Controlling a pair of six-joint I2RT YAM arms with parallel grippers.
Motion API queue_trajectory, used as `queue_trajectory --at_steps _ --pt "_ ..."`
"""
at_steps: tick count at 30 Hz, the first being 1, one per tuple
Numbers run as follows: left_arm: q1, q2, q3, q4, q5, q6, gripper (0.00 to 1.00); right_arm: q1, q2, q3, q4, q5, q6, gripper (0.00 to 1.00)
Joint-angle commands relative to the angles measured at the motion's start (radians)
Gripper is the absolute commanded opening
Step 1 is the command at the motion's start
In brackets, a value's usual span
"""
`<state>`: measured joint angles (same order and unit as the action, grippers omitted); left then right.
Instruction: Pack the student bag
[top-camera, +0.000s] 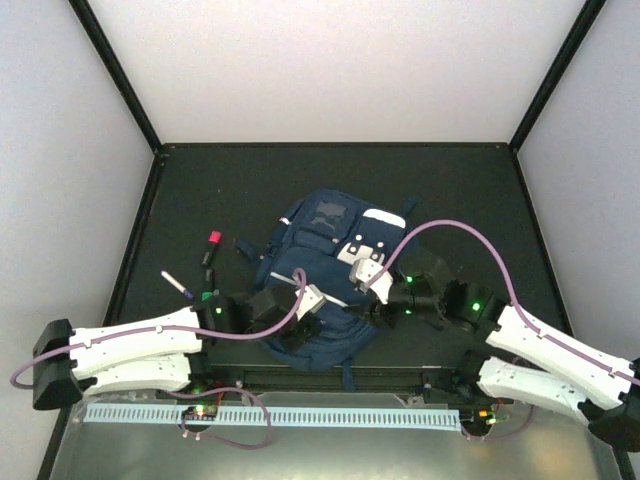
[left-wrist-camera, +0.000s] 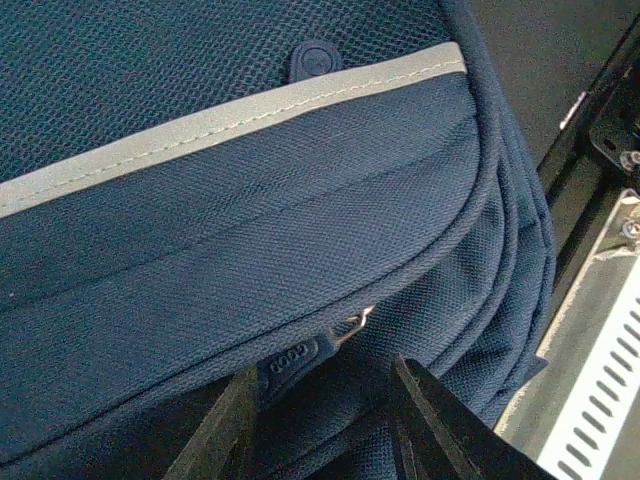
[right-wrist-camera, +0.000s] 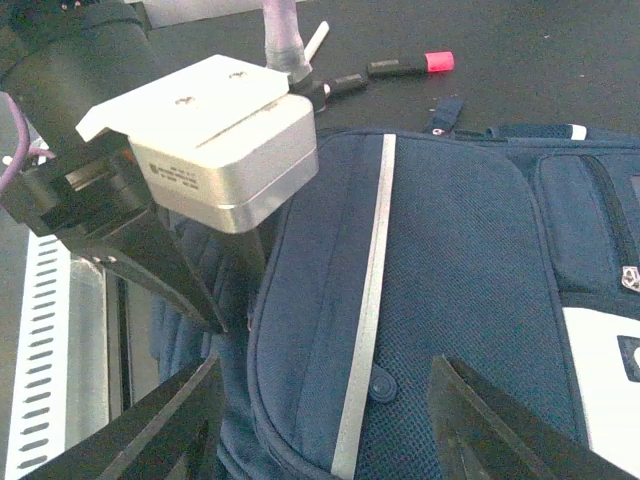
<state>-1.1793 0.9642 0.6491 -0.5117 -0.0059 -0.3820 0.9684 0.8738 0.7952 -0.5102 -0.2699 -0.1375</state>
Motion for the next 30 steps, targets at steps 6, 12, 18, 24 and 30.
queue_trajectory --at_steps 6,12,18,24,30 --pt "-0.005 -0.003 -0.027 0.036 -0.097 -0.01 0.32 0.003 -0.027 -0.041 0.021 0.033 -0.029 0.59" --pt "-0.005 0.032 -0.041 0.095 -0.112 -0.009 0.28 0.003 -0.03 -0.046 0.038 0.008 -0.028 0.59" --pt "-0.004 0.061 -0.055 0.149 -0.131 0.002 0.2 0.009 -0.033 -0.09 0.061 -0.009 -0.038 0.59" --pt "-0.003 0.078 -0.019 0.129 -0.173 0.017 0.02 0.054 -0.022 -0.138 0.114 0.05 -0.072 0.59" --pt "-0.003 -0.02 -0.003 0.052 -0.181 0.015 0.01 0.119 0.027 -0.132 0.115 0.112 -0.135 0.59"
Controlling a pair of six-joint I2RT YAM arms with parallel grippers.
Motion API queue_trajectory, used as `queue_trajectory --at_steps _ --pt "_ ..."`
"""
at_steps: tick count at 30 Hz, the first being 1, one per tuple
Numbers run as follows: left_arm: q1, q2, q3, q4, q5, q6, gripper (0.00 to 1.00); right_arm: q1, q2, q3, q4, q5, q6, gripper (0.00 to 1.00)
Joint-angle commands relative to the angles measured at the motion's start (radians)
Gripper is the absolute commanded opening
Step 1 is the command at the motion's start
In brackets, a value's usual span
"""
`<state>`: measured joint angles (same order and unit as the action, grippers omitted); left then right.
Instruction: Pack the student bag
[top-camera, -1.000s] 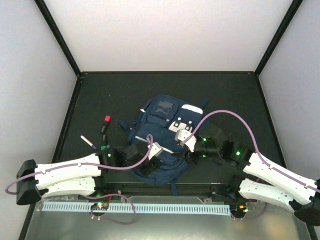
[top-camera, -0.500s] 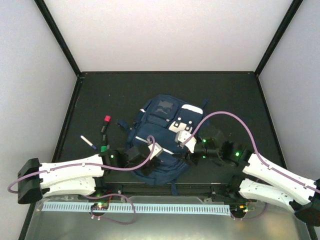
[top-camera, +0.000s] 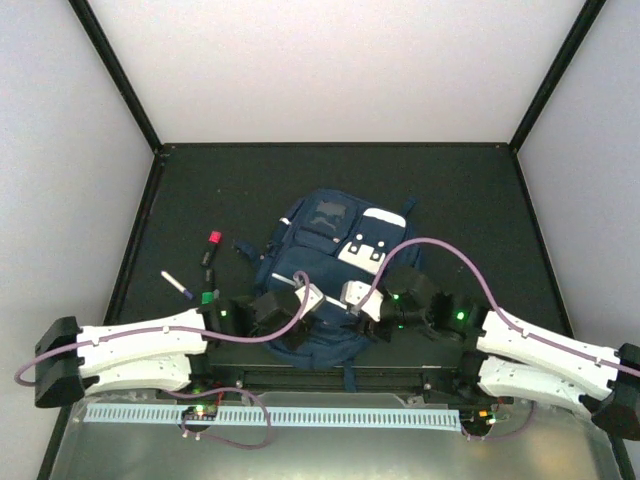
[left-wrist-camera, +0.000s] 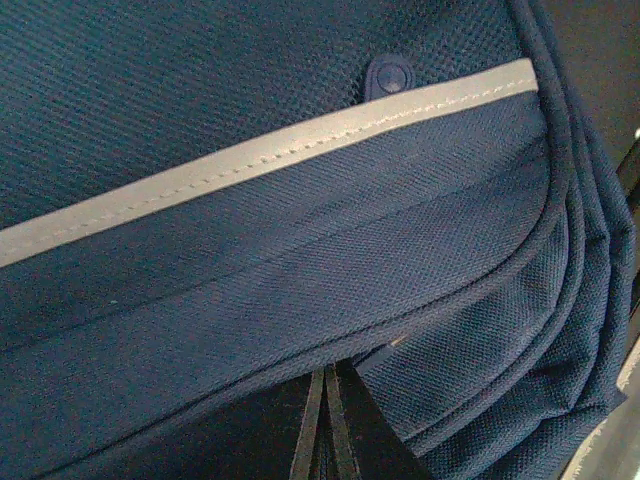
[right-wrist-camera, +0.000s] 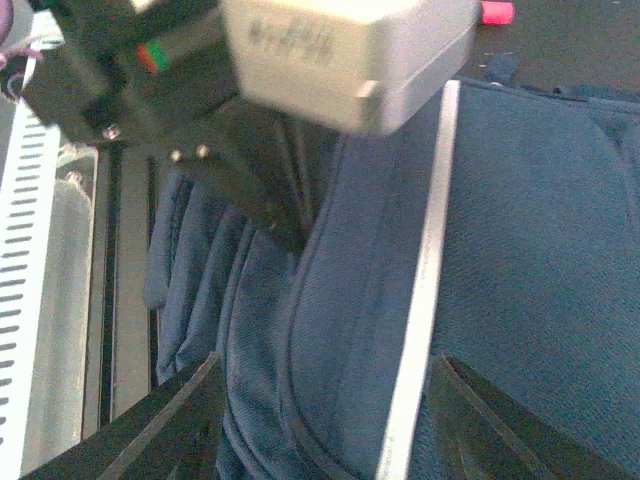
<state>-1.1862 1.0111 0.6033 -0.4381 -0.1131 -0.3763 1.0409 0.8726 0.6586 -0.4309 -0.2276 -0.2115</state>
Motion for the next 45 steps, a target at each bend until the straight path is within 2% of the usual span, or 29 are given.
queue_trajectory --at_steps 1,8,14,18,24,25,28,33,38,45 --pt "0.004 -0.082 0.041 -0.026 -0.067 0.008 0.02 0.063 0.039 0.009 0.025 0.092 -0.075 0.59" --pt "0.005 -0.145 -0.02 0.033 -0.058 -0.011 0.02 0.142 0.112 0.016 0.015 0.327 -0.148 0.56" --pt "0.009 -0.164 -0.027 0.027 -0.066 -0.016 0.02 0.16 0.15 0.019 0.011 0.308 -0.224 0.56" --pt "0.012 -0.201 -0.037 0.014 -0.077 -0.022 0.02 0.175 0.184 0.016 0.021 0.39 -0.236 0.56" --pt "0.014 -0.25 -0.054 0.013 -0.082 -0.025 0.02 0.187 0.188 0.024 0.048 0.423 -0.264 0.55" --pt "0.015 -0.255 -0.054 0.01 -0.083 -0.025 0.03 0.188 0.175 0.021 0.061 0.44 -0.261 0.53" --pt "0.014 -0.259 -0.058 0.011 -0.074 -0.023 0.03 0.187 0.144 0.015 0.109 0.523 -0.238 0.32" --pt "0.014 -0.254 -0.057 0.03 -0.041 -0.01 0.04 0.186 0.098 0.015 0.133 0.475 -0.198 0.26" --pt "0.014 -0.223 -0.06 0.083 0.023 0.012 0.17 0.184 0.092 0.021 0.134 0.455 -0.144 0.19" --pt "0.014 -0.164 -0.054 0.12 0.058 0.023 0.43 0.18 0.082 0.033 0.129 0.431 -0.131 0.18"
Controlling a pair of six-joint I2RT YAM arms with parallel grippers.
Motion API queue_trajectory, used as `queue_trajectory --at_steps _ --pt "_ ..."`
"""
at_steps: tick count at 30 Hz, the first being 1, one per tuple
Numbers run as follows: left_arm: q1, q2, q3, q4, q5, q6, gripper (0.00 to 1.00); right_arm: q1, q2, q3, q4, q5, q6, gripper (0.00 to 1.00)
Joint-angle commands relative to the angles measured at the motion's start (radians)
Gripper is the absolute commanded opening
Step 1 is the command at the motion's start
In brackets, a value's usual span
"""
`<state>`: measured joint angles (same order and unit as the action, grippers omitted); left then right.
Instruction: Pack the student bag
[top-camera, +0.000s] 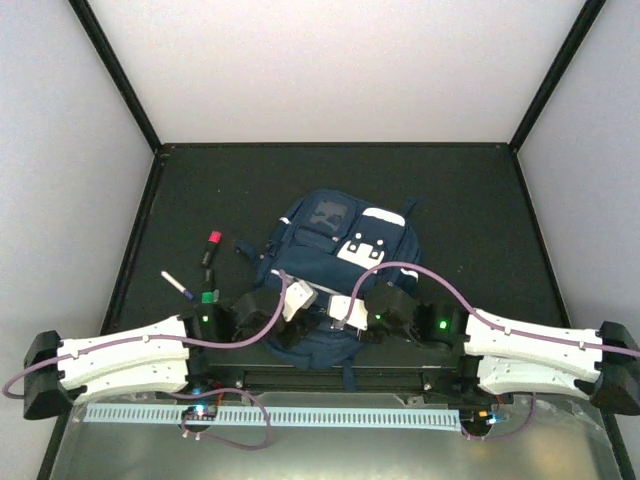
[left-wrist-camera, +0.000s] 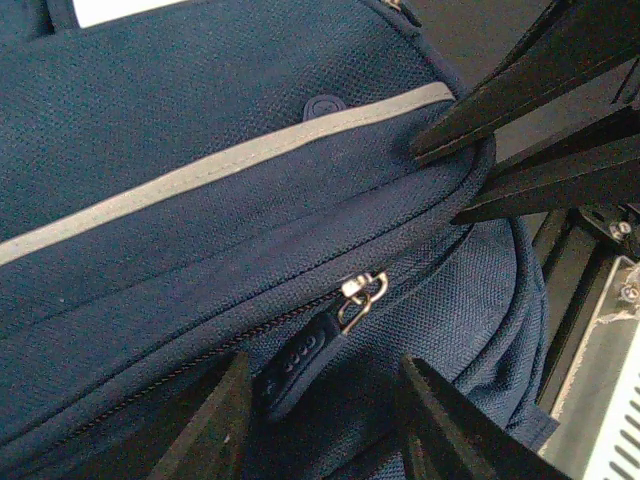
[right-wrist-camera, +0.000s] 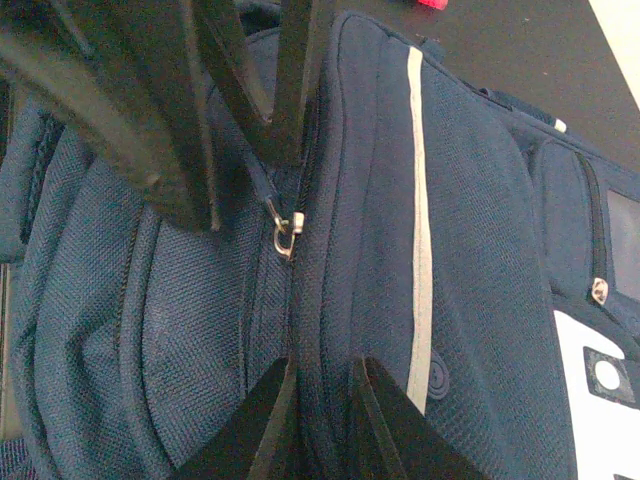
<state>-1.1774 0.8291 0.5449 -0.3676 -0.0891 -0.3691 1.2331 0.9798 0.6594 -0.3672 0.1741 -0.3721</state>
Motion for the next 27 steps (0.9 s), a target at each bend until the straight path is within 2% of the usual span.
queue_trajectory --at_steps 1,4,6,10,12,17,21,23,26,27 --pt "0.005 0.022 0.003 0.053 0.022 0.014 0.44 -0.013 -0.027 0.033 0.064 0.027 0.03 0.18" --pt "0.005 0.037 0.001 0.071 -0.016 0.013 0.44 -0.015 -0.028 0.037 0.059 0.013 0.032 0.17" --pt "0.005 0.049 0.004 0.091 -0.032 0.019 0.39 -0.016 -0.028 0.038 0.058 0.006 0.038 0.17" --pt "0.005 0.084 0.022 0.112 -0.042 0.024 0.1 -0.016 -0.038 0.039 0.063 -0.004 0.053 0.12" --pt "0.005 0.1 0.041 0.092 -0.058 0.023 0.02 -0.018 -0.044 0.039 0.06 -0.005 0.055 0.12" --pt "0.005 0.084 0.086 -0.057 -0.206 -0.014 0.02 -0.028 -0.065 0.041 0.017 0.018 0.059 0.02" --pt "0.018 0.032 0.109 -0.165 -0.262 -0.032 0.02 -0.031 -0.113 0.038 -0.04 0.033 0.063 0.02" --pt "0.074 0.008 0.11 -0.231 -0.236 -0.083 0.02 -0.03 -0.147 0.036 -0.072 0.044 0.067 0.02" --pt "0.236 0.001 0.126 -0.386 -0.103 -0.138 0.01 -0.033 -0.197 0.053 -0.16 0.08 0.083 0.02" --pt "0.252 0.001 0.138 -0.419 -0.117 -0.166 0.02 -0.032 -0.214 0.06 -0.184 0.094 0.09 0.02"
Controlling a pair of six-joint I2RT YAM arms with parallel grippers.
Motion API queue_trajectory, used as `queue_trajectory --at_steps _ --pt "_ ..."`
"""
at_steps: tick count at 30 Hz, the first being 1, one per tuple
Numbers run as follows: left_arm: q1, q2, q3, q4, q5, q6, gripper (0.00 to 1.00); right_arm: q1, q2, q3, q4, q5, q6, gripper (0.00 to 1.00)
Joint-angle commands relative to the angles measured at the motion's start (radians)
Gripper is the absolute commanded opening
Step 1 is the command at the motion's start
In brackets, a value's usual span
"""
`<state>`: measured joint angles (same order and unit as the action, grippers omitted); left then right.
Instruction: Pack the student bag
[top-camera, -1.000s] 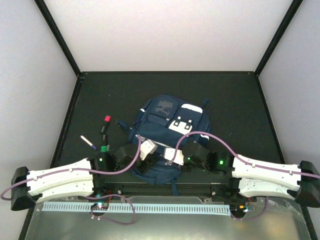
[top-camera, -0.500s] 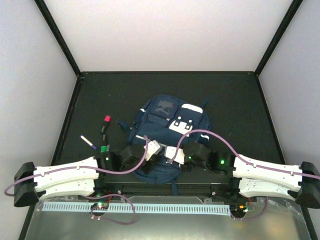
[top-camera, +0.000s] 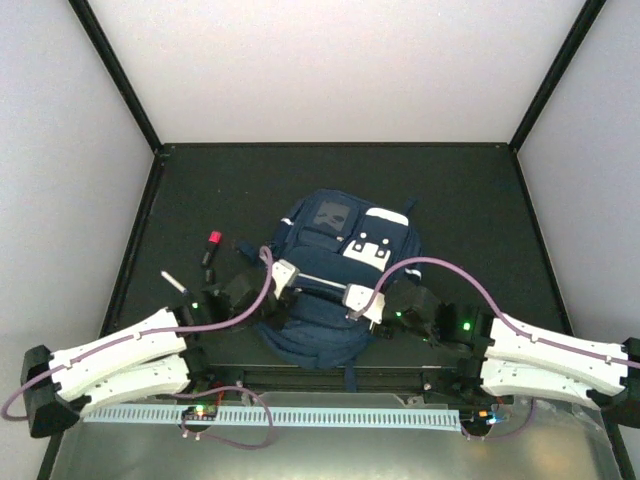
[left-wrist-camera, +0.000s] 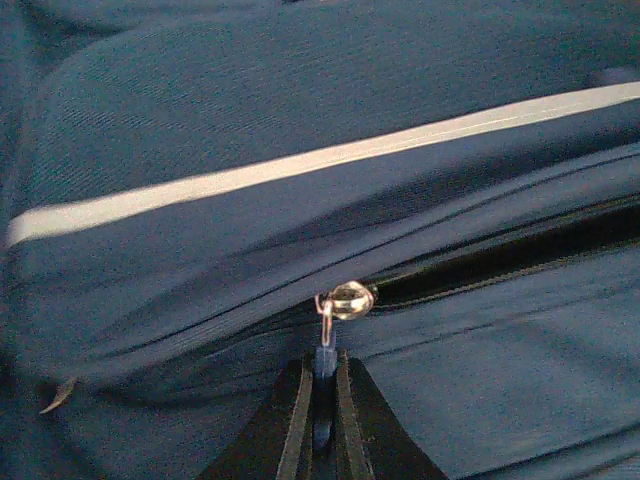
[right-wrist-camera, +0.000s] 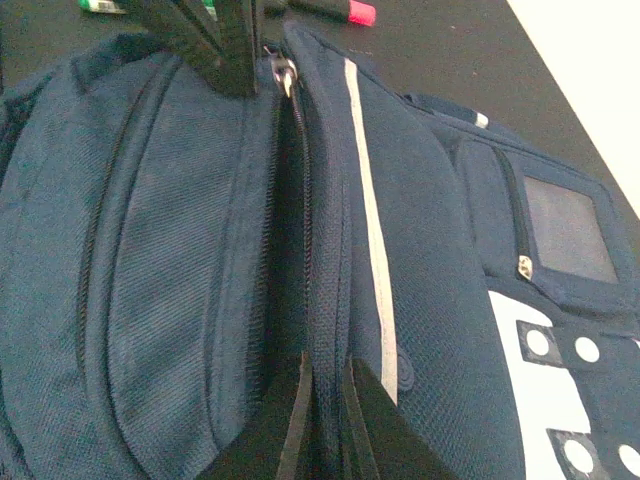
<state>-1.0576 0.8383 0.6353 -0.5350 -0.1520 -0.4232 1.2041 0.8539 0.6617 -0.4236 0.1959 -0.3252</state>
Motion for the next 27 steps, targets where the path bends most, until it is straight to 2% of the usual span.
queue_trajectory --at_steps 1,4,9,15,18,19,21,23,25,27 --pt "0.142 -0.005 0.061 -0.264 -0.057 -0.117 0.02 -0.003 -0.104 0.063 -0.149 0.083 0.047 0.02" --pt "0.204 0.021 0.079 -0.26 -0.073 -0.141 0.02 -0.005 -0.159 0.066 -0.184 0.128 0.054 0.02" --pt "0.349 0.095 0.034 -0.102 0.042 -0.107 0.02 -0.035 -0.259 0.074 -0.202 0.217 0.053 0.02" --pt "0.463 0.2 0.042 0.091 0.118 -0.006 0.02 -0.051 -0.334 0.09 -0.252 0.163 0.021 0.02" --pt "0.469 0.273 0.124 0.081 0.231 0.088 0.01 -0.051 -0.347 0.088 -0.248 0.082 0.001 0.02" --pt "0.469 0.291 0.148 0.08 0.288 0.118 0.01 -0.051 -0.338 0.092 -0.251 0.034 -0.006 0.08" --pt "0.468 0.31 0.168 0.091 0.415 0.171 0.02 -0.051 -0.298 0.104 -0.243 -0.022 -0.006 0.29" --pt "0.468 0.306 0.166 0.117 0.514 0.182 0.02 -0.051 -0.234 0.126 -0.232 -0.035 0.002 0.34" --pt "0.467 0.286 0.152 0.139 0.552 0.179 0.02 -0.051 -0.161 0.152 -0.219 -0.046 0.001 0.36" --pt "0.467 0.262 0.139 0.155 0.561 0.18 0.02 -0.051 -0.093 0.178 -0.196 -0.084 -0.003 0.45"
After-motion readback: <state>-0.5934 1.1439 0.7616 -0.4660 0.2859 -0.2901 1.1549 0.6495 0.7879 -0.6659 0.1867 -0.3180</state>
